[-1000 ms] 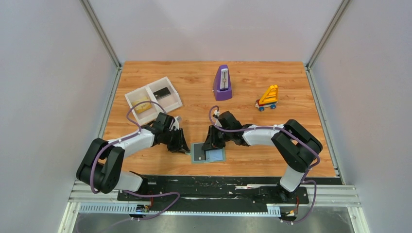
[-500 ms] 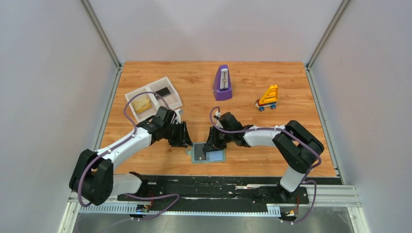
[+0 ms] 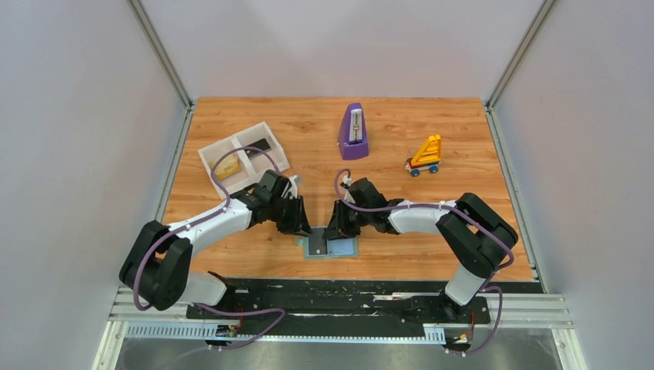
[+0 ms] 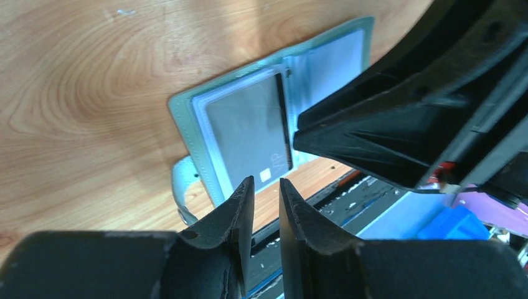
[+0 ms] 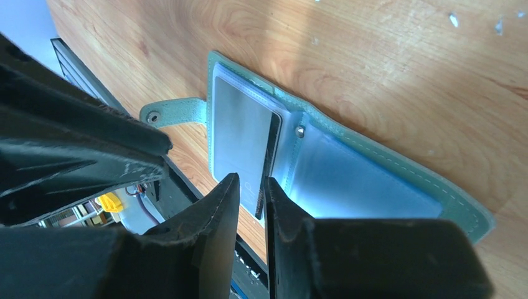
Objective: Take the credit cards out of the card holder
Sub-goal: Remove the credit card from the card holder.
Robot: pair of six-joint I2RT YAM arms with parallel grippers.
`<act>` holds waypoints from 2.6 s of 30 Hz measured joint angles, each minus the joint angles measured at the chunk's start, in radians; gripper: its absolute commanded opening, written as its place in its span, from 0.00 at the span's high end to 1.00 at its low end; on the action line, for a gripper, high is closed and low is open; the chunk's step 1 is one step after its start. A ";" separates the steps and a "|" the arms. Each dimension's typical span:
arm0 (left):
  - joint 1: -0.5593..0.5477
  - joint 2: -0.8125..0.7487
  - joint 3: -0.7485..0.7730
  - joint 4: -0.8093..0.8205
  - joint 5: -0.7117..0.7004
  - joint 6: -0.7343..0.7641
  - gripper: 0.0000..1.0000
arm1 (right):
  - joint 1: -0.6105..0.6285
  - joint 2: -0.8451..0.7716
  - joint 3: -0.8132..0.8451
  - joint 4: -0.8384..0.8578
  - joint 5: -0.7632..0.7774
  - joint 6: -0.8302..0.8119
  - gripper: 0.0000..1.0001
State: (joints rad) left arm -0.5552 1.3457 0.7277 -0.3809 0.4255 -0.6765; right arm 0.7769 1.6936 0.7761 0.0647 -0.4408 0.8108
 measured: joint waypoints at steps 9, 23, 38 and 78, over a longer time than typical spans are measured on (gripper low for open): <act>0.000 0.097 -0.084 0.091 -0.006 -0.015 0.79 | 0.000 0.000 -0.011 -0.001 0.006 0.003 0.78; 0.000 0.113 -0.113 0.165 -0.005 -0.018 0.86 | 0.000 0.002 -0.011 0.000 0.010 0.006 0.77; 0.001 0.113 -0.123 0.184 0.000 -0.029 0.86 | 0.000 0.002 -0.011 -0.007 0.023 0.007 0.76; 0.008 0.126 -0.134 0.212 0.018 -0.059 0.88 | 0.012 -0.011 -0.030 -0.035 0.064 -0.007 1.00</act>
State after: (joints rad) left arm -0.5472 1.4719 0.5938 -0.1692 0.4435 -0.7353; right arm 0.7887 1.6829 0.7460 0.0292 -0.3763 0.8036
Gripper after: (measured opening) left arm 0.124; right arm 0.011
